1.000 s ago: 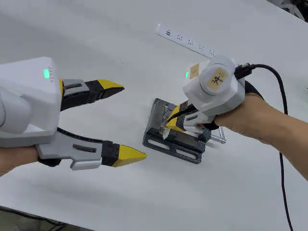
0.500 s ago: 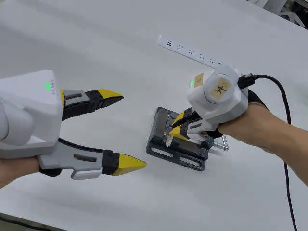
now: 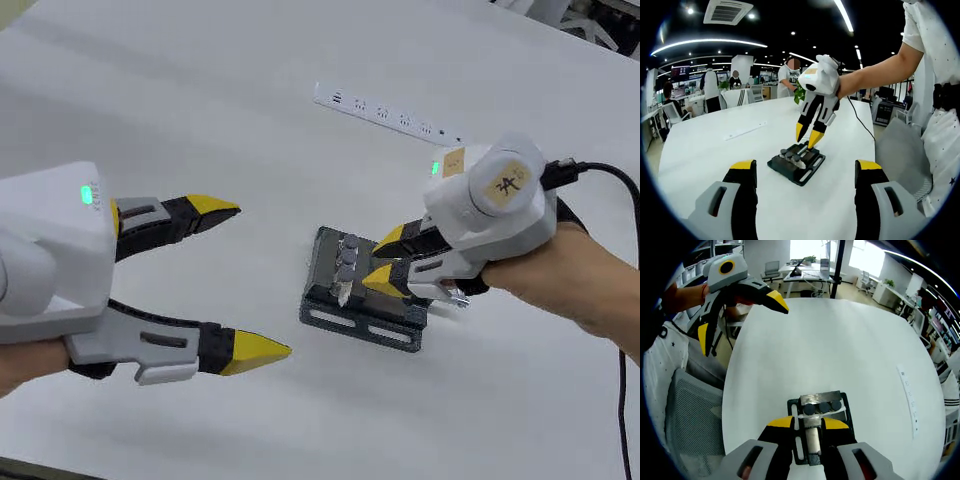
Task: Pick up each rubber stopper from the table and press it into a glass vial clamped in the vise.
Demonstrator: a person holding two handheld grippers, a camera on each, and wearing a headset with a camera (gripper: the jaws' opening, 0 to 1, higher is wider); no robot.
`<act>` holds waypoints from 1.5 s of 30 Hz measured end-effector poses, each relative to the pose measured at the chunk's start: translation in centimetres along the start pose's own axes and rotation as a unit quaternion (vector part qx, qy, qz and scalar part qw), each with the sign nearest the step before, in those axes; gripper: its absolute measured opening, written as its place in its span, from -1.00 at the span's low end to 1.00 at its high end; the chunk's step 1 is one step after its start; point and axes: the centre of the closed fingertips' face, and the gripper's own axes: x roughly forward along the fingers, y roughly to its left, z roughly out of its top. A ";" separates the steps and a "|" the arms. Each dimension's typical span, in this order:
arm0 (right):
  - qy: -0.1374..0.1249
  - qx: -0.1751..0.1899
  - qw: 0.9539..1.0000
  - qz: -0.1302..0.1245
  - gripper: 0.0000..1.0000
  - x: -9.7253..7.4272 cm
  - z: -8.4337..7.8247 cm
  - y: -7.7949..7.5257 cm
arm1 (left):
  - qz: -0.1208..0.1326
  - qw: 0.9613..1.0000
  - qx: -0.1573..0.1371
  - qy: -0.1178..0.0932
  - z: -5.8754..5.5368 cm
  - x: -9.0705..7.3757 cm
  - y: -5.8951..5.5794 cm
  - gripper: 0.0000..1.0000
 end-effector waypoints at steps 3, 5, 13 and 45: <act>-0.013 0.013 1.000 -0.008 -0.58 -0.7 -0.4 0.3 | -0.002 1.000 0.005 0.005 0.0 0.0 -0.2 0.61; -0.020 0.019 1.000 -0.015 -0.53 -1.2 -0.8 0.4 | -0.003 1.000 0.009 0.009 0.0 -0.1 -0.3 0.63; -0.053 0.051 0.996 -0.042 -0.35 -2.9 -2.0 0.5 | -0.009 1.000 0.018 0.024 -0.3 -0.1 -0.7 0.73; -0.180 0.150 0.965 -0.114 0.47 -5.9 -9.5 3.4 | -0.011 0.996 0.028 0.079 -3.2 0.9 -0.4 0.98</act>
